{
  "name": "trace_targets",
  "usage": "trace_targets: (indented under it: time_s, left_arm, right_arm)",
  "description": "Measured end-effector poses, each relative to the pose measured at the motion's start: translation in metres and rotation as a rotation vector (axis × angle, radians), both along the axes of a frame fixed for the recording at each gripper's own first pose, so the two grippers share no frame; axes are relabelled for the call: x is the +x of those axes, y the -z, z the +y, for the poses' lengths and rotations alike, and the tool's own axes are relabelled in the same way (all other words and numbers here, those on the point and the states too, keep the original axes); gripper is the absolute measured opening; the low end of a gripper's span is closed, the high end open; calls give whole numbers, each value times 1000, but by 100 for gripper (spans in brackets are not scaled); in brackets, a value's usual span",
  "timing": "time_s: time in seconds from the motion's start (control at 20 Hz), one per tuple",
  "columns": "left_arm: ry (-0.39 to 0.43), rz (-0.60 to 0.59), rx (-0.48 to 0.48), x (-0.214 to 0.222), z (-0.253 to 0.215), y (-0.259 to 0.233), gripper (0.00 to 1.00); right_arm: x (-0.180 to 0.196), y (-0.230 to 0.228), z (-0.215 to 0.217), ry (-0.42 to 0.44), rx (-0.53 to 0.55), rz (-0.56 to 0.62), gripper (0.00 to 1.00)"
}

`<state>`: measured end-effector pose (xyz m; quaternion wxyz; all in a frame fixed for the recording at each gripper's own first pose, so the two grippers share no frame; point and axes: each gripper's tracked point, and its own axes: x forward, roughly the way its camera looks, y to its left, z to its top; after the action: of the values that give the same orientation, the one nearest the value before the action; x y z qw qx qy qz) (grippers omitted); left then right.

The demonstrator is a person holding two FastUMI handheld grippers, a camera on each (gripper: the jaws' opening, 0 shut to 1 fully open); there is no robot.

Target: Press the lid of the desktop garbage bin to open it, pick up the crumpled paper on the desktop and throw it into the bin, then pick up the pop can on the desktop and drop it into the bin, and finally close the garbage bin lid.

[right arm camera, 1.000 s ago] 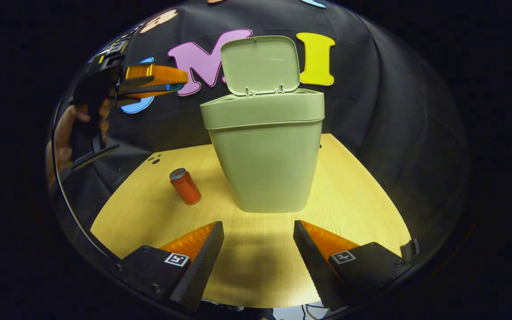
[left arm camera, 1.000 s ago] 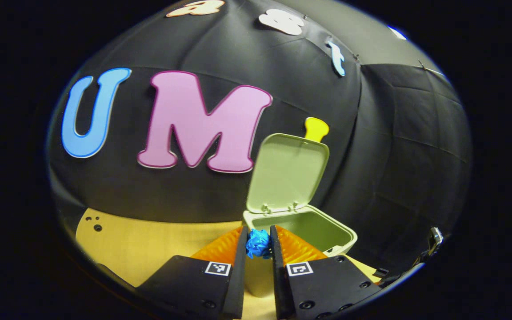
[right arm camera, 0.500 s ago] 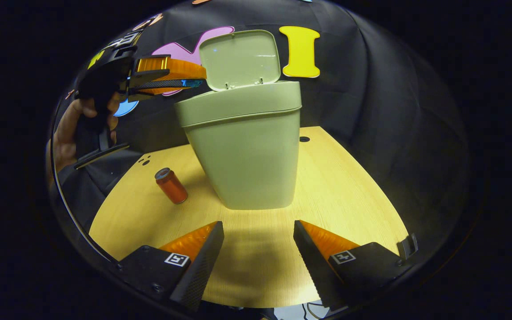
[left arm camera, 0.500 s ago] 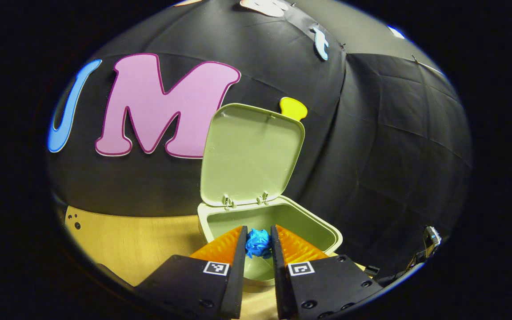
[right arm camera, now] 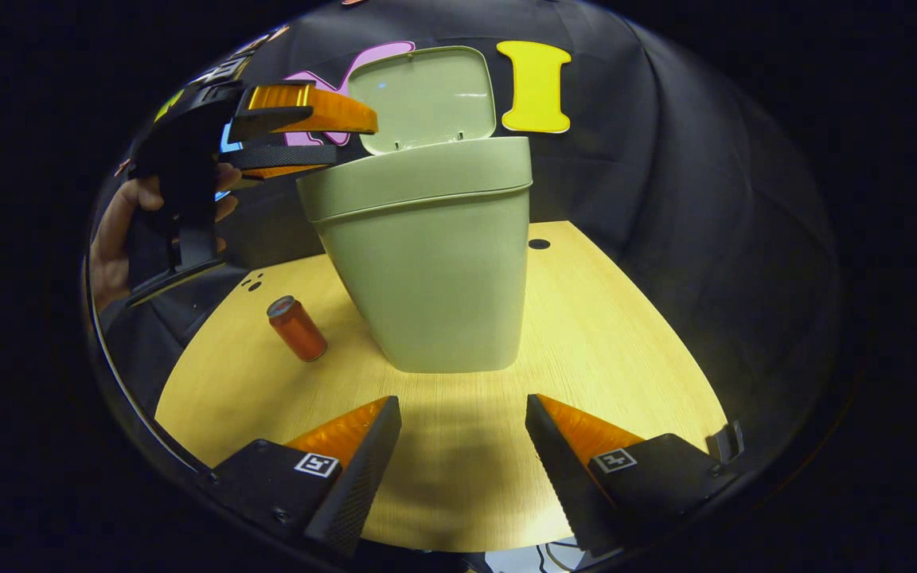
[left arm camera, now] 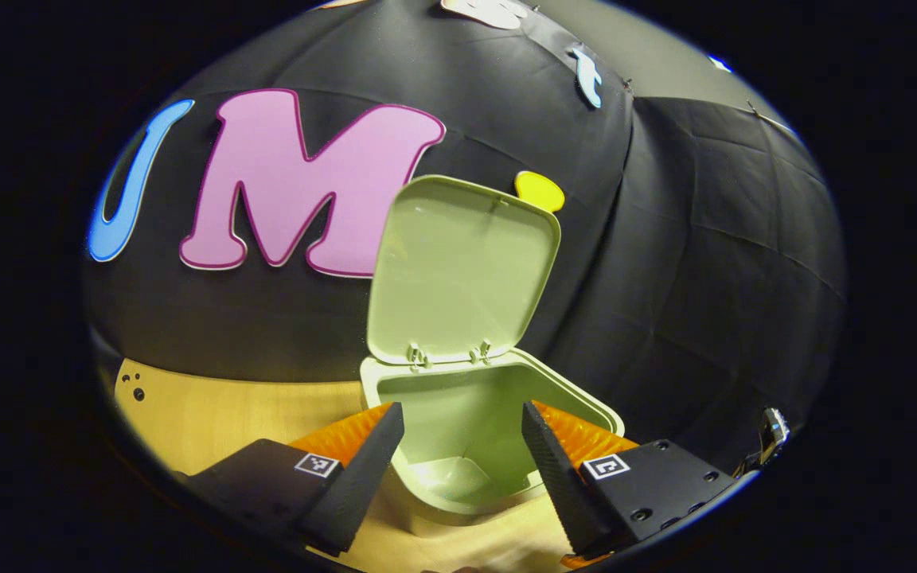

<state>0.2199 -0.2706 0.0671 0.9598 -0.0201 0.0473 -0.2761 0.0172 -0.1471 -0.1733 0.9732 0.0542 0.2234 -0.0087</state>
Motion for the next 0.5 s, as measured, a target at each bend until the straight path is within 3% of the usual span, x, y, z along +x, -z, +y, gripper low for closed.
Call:
trace_targets:
  time_s: [0.25,0.5]
  left_arm:
    - [-140,-57,-36,-2,71,-8,96]
    - [-332,-3,-63,-19,166,22,96]
  right_arm:
    - [7,3,23,-82,-21,8,99]
    - [11,6,50,-159,-27,18,99]
